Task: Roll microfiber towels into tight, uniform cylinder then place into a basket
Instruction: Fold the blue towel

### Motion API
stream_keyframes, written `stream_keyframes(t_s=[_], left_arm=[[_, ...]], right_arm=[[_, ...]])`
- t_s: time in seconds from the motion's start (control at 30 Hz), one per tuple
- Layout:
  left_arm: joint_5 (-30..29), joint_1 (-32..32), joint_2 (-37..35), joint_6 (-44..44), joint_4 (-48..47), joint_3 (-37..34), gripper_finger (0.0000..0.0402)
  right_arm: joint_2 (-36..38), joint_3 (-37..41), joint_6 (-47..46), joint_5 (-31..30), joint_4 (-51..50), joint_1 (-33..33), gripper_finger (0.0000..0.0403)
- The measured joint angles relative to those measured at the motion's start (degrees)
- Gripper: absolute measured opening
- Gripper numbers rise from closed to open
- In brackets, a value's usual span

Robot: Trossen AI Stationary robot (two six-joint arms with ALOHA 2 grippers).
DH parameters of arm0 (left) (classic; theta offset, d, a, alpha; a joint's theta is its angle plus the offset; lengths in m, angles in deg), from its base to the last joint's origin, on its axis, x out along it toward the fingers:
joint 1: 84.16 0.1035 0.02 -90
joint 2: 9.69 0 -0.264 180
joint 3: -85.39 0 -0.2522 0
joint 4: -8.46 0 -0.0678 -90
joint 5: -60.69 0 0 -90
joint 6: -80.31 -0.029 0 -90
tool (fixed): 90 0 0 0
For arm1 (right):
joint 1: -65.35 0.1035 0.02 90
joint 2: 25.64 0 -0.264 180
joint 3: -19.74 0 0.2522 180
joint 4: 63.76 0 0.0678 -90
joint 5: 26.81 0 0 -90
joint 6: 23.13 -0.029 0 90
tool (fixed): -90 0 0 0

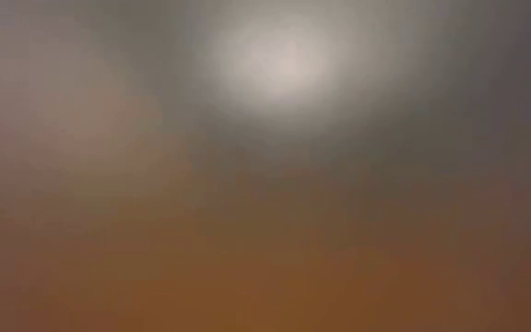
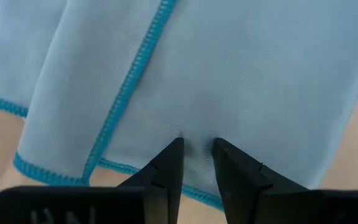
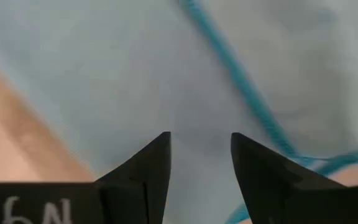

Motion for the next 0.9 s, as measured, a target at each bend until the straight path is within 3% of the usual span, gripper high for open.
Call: stream_keyframes(t_s=[0.43,0.63,0.9], left_arm=[[1.77,-7.86,0.14,1.38,3.24,0.04,0.0085],[2.26,-7.49,-0.76,0.91,0.77,3.57,0.0085],[1.18,-1.78,-4.29,-2.89,0.92,6.65,0.0085]], right_arm=[[0.0,-0.16,-2.44,-0.64,7.98,-3.15,0.0168],[0.08,-3.45,-5.58,-0.6,1.02,-3.18,0.0168],[0.26,-6.95,-9.96,0.63,-12.76,-2.65,0.0168]])
